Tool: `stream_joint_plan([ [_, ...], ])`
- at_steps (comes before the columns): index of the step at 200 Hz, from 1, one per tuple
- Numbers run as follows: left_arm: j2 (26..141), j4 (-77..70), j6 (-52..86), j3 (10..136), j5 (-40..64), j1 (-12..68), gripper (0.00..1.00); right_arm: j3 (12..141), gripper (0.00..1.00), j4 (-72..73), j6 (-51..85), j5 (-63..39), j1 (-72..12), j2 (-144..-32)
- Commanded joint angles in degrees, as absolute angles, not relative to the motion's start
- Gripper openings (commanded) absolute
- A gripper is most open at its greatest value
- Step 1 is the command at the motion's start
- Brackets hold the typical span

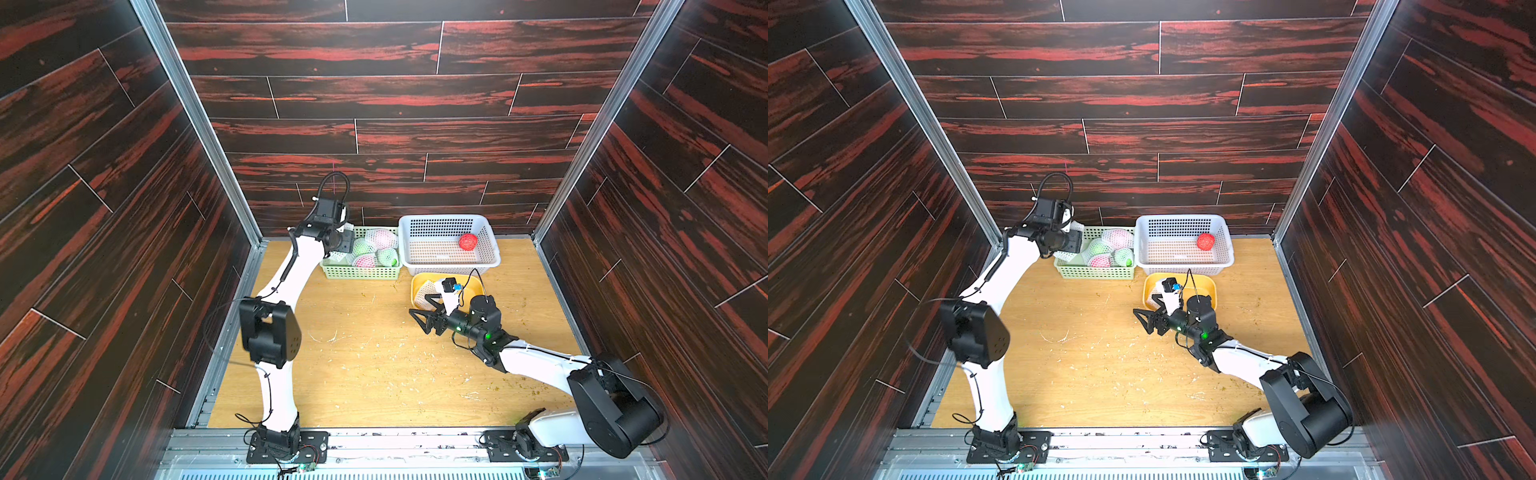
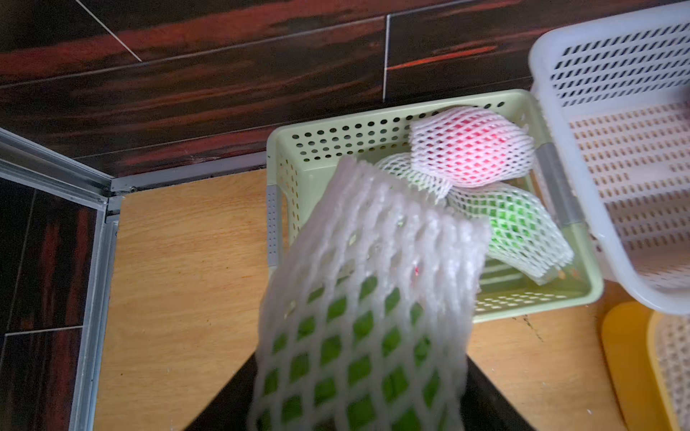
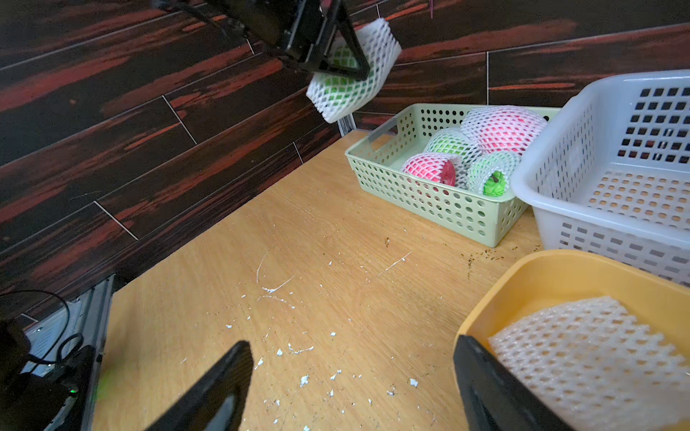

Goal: Remove foam nets from apples
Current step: Place the apple at the center of the board.

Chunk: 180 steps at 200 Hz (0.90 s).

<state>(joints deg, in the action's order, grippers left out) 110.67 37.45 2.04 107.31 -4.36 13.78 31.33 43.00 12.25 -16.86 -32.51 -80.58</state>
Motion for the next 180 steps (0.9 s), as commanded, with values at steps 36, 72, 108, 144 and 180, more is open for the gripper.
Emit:
stream_joint_plan([
  [36, 80.84, 7.87, 5.71, 65.63, 7.43, 19.97, 0.47, 30.72, 0.88, 43.11, 10.51, -14.25, -32.70, -80.13],
  [72, 75.65, -2.36, 6.25, 48.44, 17.94, 24.90, 0.46, 31.24, 0.88, 42.82, 9.97, -14.13, -32.59, -80.92],
  [108, 77.07, -7.94, 6.69, 40.18, 18.71, 30.62, 0.46, 31.18, 0.88, 42.85, 8.84, -12.29, -32.55, -80.79],
  [144, 80.39, 3.54, 2.85, 43.96, 17.55, 34.06, 0.46, 30.86, 0.88, 43.09, 7.79, -10.40, -32.55, -79.64],
  [180, 84.05, 12.89, -0.99, 48.09, 15.44, 35.33, 0.53, 27.41, 0.88, 48.49, 8.91, -8.65, -32.61, -78.16],
])
